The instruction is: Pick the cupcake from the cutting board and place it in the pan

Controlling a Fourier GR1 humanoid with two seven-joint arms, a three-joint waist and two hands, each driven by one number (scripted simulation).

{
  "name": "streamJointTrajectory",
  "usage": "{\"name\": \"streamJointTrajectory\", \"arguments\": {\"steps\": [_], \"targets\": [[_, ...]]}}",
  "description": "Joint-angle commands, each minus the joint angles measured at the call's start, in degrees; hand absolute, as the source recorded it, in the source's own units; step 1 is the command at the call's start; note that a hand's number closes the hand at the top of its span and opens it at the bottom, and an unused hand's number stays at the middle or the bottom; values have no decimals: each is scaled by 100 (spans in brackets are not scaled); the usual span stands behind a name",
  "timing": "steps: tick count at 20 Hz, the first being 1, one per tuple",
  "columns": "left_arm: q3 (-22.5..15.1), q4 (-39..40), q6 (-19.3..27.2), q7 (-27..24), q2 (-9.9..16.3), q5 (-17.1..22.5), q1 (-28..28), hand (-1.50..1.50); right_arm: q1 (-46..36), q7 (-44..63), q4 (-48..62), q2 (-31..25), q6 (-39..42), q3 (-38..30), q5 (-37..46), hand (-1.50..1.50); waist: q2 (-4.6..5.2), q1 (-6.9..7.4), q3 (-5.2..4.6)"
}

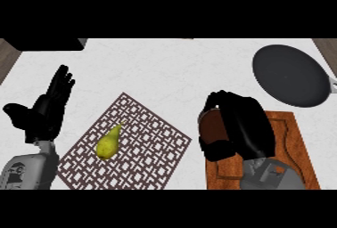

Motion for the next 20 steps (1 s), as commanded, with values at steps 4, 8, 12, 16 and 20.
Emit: {"name": "streamJointTrajectory", "arguments": {"steps": [4, 8, 12, 16, 20], "targets": [[15, 666, 48, -362, -86, -116, -337, 0, -465, -125, 52, -70, -845, -973, 36, 150, 47, 4, -1], [-230, 85, 305, -167, -292, -329, -49, 0, -549, -359, -165, 22, -1028, -1904, -868, 150, 34, 34, 7], [140, -64, -219, -40, 117, 177, -3, 0, -1068, -645, 447, -415, -938, -3192, -1800, 150, 34, 78, 5], [-172, 53, 168, -36, -191, -237, -137, 0, -1586, -1561, 2034, -1300, -1268, -3938, -2000, 150, 63, 100, 6], [-179, 134, 13, -137, -177, -154, -154, 0, -2062, -2390, 3656, -1884, -1859, -4284, -1879, 150, 85, 171, 6]]}}
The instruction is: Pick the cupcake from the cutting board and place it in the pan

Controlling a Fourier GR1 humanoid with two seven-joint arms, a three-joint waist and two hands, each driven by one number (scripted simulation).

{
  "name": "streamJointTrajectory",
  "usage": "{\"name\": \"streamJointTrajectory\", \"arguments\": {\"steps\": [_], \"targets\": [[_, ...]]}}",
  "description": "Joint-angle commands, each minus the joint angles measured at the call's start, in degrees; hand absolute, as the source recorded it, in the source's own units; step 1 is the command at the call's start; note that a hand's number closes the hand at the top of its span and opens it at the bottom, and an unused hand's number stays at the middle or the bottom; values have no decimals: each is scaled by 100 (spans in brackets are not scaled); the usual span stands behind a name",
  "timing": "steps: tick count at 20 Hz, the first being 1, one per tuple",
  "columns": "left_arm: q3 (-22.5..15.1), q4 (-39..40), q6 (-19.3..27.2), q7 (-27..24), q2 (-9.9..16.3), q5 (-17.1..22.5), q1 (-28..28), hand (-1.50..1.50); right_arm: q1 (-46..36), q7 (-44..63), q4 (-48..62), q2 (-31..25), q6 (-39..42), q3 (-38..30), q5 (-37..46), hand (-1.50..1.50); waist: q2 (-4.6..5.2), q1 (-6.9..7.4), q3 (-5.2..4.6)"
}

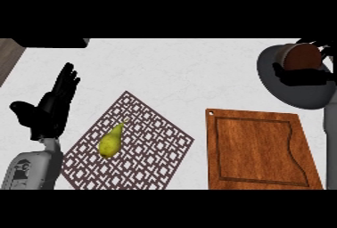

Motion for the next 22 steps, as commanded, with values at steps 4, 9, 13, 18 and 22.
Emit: {"name": "streamJointTrajectory", "arguments": {"steps": [4, 9, 13, 18, 22], "targets": [[-123, 89, 64, -117, -138, -104, -87, 0, -563, -1379, 2543, -1061, -1143, -483, 488, 150, 51, 127, 3], [-140, 259, -10, -288, -165, -80, -183, 0, -1059, -2063, 4253, -1608, -1903, -753, 676, 150, 113, 260, 11], [-131, 104, -120, -52, -38, -29, -261, 0, -1188, -2534, 5257, -1646, -2522, -999, 595, 150, 143, 367, 25], [-188, 96, -54, -155, -175, -47, -153, 0, -1378, -3133, 5917, -1693, -2173, -1524, -86, 150, 165, 395, 40], [-228, 191, -59, -129, -213, -56, -298, 0, -1417, -2943, 6643, -1676, -1302, -1515, -108, -150, 196, 404, 39]]}}
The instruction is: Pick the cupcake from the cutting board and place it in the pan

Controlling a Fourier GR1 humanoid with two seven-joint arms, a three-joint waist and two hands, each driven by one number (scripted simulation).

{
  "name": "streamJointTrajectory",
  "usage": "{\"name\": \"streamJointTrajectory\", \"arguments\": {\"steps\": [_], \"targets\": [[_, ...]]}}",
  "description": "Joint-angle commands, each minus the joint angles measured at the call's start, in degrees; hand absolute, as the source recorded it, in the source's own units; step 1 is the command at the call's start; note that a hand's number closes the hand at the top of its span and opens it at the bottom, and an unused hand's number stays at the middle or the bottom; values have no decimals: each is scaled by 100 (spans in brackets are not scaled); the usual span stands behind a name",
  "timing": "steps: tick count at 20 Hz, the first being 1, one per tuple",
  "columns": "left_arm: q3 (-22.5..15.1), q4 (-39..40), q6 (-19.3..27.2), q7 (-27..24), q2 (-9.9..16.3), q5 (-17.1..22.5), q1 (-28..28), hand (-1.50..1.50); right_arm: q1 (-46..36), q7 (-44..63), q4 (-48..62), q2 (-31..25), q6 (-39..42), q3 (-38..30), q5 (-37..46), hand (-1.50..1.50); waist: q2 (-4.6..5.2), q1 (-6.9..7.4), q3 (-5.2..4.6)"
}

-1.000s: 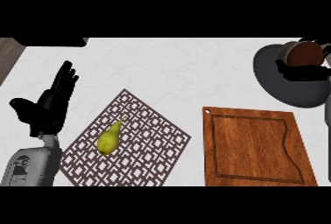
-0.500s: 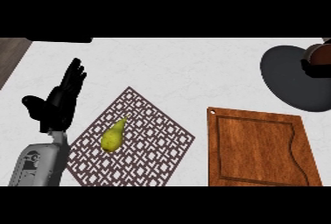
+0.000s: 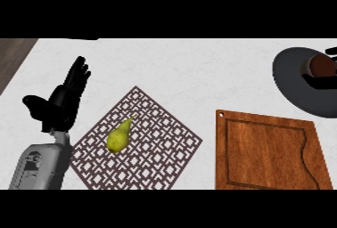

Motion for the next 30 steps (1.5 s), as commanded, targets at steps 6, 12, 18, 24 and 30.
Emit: {"name": "streamJointTrajectory", "arguments": {"steps": [6, 12, 18, 24, 30], "targets": [[30, 141, -7, -12, 11, -3, -78, 0, -136, -665, 958, -166, 1034, -260, -336, -150, 13, 0, 5], [90, 147, 55, 140, 31, 6, -173, 0, -148, -1511, 846, -129, 782, -1011, -1116, -150, -47, -134, 4], [195, 60, 54, -47, 108, 4, 147, 0, 257, -2071, 1076, -518, 1823, -1610, -1852, -150, -136, -299, -15], [142, -94, 150, 70, 51, -72, 299, 0, 938, -2649, 1104, -1163, 3811, -1702, -2222, -150, -210, -489, -30], [327, -421, 51, 97, 201, 62, 775, 0, 1910, -2982, 661, -1517, 4645, -1669, -2545, -150, -289, -609, -51]]}}
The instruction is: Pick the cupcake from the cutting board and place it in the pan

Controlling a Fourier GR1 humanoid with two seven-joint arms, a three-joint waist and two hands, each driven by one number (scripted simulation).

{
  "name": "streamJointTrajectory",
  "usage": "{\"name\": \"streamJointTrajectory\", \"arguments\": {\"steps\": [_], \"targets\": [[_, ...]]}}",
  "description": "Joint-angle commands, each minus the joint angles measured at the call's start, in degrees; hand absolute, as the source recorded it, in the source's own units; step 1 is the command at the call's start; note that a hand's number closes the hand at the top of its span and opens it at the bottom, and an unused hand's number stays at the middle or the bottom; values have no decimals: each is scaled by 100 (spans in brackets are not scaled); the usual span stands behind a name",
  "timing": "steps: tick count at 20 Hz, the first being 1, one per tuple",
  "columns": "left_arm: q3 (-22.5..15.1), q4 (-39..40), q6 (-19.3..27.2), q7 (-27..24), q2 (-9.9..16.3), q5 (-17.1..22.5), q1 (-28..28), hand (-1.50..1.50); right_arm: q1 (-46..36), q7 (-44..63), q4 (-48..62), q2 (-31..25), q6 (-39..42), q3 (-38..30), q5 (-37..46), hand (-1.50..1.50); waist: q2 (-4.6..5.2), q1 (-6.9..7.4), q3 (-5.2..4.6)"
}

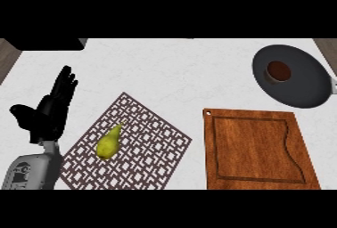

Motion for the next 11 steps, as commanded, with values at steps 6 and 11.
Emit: {"name": "streamJointTrajectory", "arguments": {"steps": [6, 11], "targets": [[27, 238, 39, -265, -64, -72, 40, 0, 1149, -38, -960, -204, 1282, 95, -665, -150, -16, -99, -11], [109, 118, 52, 283, 77, -10, -421, 0, 1635, 650, -2303, 365, 967, 342, -981, -150, -21, -82, -12]]}}
